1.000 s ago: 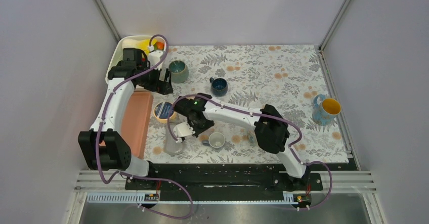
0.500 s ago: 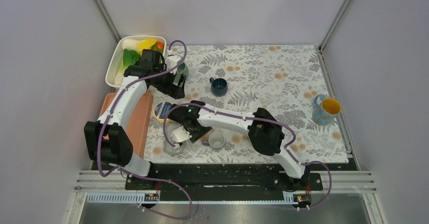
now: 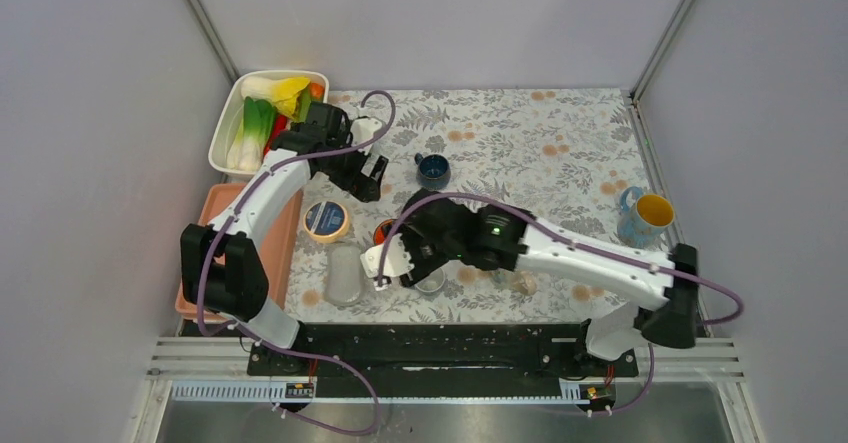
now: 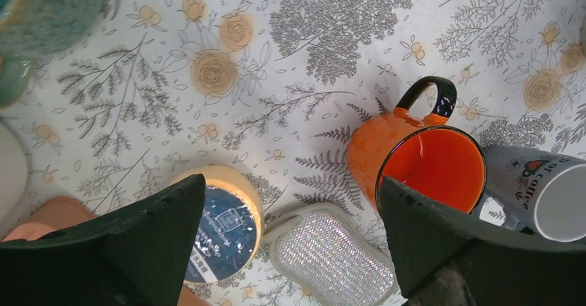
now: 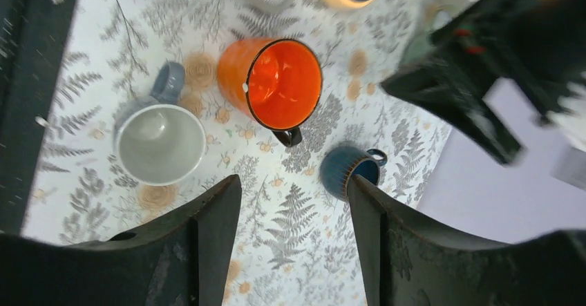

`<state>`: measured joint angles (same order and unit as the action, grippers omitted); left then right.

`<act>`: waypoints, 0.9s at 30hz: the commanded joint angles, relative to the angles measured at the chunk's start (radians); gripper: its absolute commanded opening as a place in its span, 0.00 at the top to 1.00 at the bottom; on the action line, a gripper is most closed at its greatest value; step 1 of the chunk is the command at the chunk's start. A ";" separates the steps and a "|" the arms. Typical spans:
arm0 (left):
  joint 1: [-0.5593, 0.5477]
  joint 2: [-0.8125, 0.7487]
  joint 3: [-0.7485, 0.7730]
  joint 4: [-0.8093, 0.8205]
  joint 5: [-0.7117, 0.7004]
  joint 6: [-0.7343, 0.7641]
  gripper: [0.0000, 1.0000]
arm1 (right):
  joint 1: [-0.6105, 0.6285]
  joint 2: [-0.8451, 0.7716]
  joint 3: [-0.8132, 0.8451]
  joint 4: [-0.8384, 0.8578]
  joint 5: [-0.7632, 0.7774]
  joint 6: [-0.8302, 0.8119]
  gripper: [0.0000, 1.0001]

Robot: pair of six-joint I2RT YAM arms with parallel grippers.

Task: Turn the mug right side up

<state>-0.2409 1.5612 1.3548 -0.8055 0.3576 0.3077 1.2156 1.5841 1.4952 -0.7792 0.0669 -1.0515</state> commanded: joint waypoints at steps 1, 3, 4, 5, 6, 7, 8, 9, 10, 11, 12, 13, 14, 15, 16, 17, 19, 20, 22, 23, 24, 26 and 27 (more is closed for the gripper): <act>-0.072 0.009 -0.046 0.063 -0.060 0.033 0.01 | -0.025 -0.192 -0.122 0.121 -0.152 0.216 0.33; -0.121 0.014 -0.095 0.103 -0.117 0.047 0.01 | -0.073 -0.263 -0.189 0.168 -0.185 0.332 0.33; -0.146 0.019 -0.116 0.126 -0.153 0.053 0.03 | -0.100 -0.295 -0.221 0.195 -0.201 0.383 0.33; -0.166 0.026 -0.135 0.148 -0.183 0.057 0.05 | -0.131 -0.323 -0.254 0.219 -0.215 0.434 0.33; -0.182 0.037 -0.145 0.163 -0.208 0.058 0.08 | -0.157 -0.352 -0.295 0.240 -0.224 0.477 0.33; -0.195 0.048 -0.150 0.167 -0.221 0.061 0.11 | -0.177 -0.378 -0.321 0.256 -0.227 0.510 0.33; -0.207 0.060 -0.152 0.164 -0.222 0.063 0.15 | -0.194 -0.403 -0.347 0.270 -0.222 0.537 0.33; -0.214 0.073 -0.157 0.163 -0.213 0.065 0.20 | -0.208 -0.434 -0.369 0.282 -0.213 0.559 0.33; -0.221 0.080 -0.162 0.160 -0.201 0.068 0.26 | -0.222 -0.457 -0.392 0.294 -0.204 0.577 0.33; -0.228 0.084 -0.170 0.161 -0.203 0.072 0.30 | -0.235 -0.477 -0.414 0.303 -0.194 0.591 0.33; -0.233 0.090 -0.178 0.163 -0.212 0.075 0.34 | -0.248 -0.497 -0.433 0.311 -0.186 0.605 0.33; -0.235 0.094 -0.182 0.165 -0.224 0.075 0.38 | -0.268 -0.515 -0.450 0.316 -0.181 0.618 0.33; -0.235 0.098 -0.183 0.166 -0.240 0.073 0.45 | -0.283 -0.533 -0.464 0.322 -0.174 0.629 0.33; -0.236 0.101 -0.182 0.166 -0.258 0.069 0.53 | -0.295 -0.549 -0.478 0.329 -0.161 0.641 0.33; -0.236 0.099 -0.182 0.166 -0.275 0.066 0.61 | -0.308 -0.563 -0.490 0.336 -0.140 0.653 0.33; -0.235 0.093 -0.183 0.165 -0.291 0.065 0.68 | -0.321 -0.574 -0.498 0.341 -0.116 0.667 0.32; -0.230 0.076 -0.191 0.165 -0.329 0.071 0.82 | -0.367 -0.584 -0.503 0.344 -0.078 0.706 0.32; -0.227 0.068 -0.195 0.166 -0.347 0.077 0.88 | -0.395 -0.584 -0.503 0.345 -0.073 0.730 0.32; -0.217 0.056 -0.210 0.170 -0.395 0.096 0.97 | -0.459 -0.581 -0.502 0.353 -0.025 0.783 0.32; -0.207 0.053 -0.215 0.174 -0.409 0.106 1.00 | -0.486 -0.577 -0.501 0.356 0.004 0.820 0.32; -0.193 0.051 -0.217 0.177 -0.417 0.110 1.00 | -0.516 -0.571 -0.500 0.360 0.036 0.850 0.32; -0.147 0.055 -0.207 0.179 -0.417 0.111 1.00 | -0.585 -0.561 -0.498 0.363 0.081 0.912 0.32; -0.123 0.062 -0.200 0.180 -0.416 0.110 1.00 | -0.621 -0.558 -0.500 0.366 0.096 0.942 0.32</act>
<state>-0.4458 1.6451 1.1522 -0.6632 0.0505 0.3836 0.6971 1.0176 0.9936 -0.4648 0.0479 -0.2577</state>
